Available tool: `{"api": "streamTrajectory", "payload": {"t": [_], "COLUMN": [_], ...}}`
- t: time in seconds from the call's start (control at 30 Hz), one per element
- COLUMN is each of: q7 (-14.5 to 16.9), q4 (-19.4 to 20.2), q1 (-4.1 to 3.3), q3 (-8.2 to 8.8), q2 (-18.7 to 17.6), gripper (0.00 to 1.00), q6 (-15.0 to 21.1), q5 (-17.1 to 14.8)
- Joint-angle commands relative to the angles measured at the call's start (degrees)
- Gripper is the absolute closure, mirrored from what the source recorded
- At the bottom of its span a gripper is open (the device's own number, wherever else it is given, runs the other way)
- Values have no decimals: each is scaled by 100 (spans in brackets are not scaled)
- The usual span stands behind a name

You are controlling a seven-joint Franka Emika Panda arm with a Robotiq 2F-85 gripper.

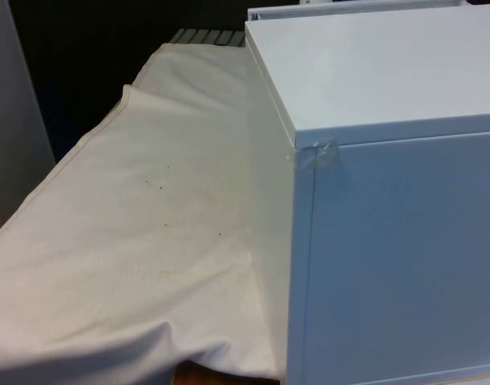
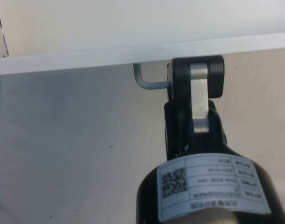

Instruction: Open the drawer, then close it.

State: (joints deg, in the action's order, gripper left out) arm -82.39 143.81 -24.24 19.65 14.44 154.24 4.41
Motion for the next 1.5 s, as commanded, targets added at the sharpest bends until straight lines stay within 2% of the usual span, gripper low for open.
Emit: {"api": "streamTrajectory", "payload": {"t": [0.0,0.07,0.1,0.13,0.17,0.37,0.4,0.43,0.57,0.73,0.77,0.8,1.07,1.1,1.13,1.37,1.4,1.47], "q7": [-23,-23,0,-23,-23,-11,0,-11,0,11,29,11,40,29,40,23,34,23], "q4": [160,258,143,298,384,682,619,722,831,882,733,877,945,854,974,1094,1049,1100], "q1": [52,63,11,63,74,109,63,115,132,138,69,132,63,69,57,97,74,103], "q3": [-11,6,23,17,34,115,132,126,149,143,166,143,189,178,195,183,195,178], "q2": [160,252,143,298,384,716,653,762,877,905,751,888,900,796,917,945,888,940], "gripper": [100,100,100,100,100,100,100,100,100,100,100,100,100,100,100,100,100,100], "q6": [74,74,0,74,74,52,6,57,97,206,160,223,539,413,590,796,751,796], "q5": [92,132,57,143,183,338,298,367,407,413,338,407,321,338,321,361,344,367]}}
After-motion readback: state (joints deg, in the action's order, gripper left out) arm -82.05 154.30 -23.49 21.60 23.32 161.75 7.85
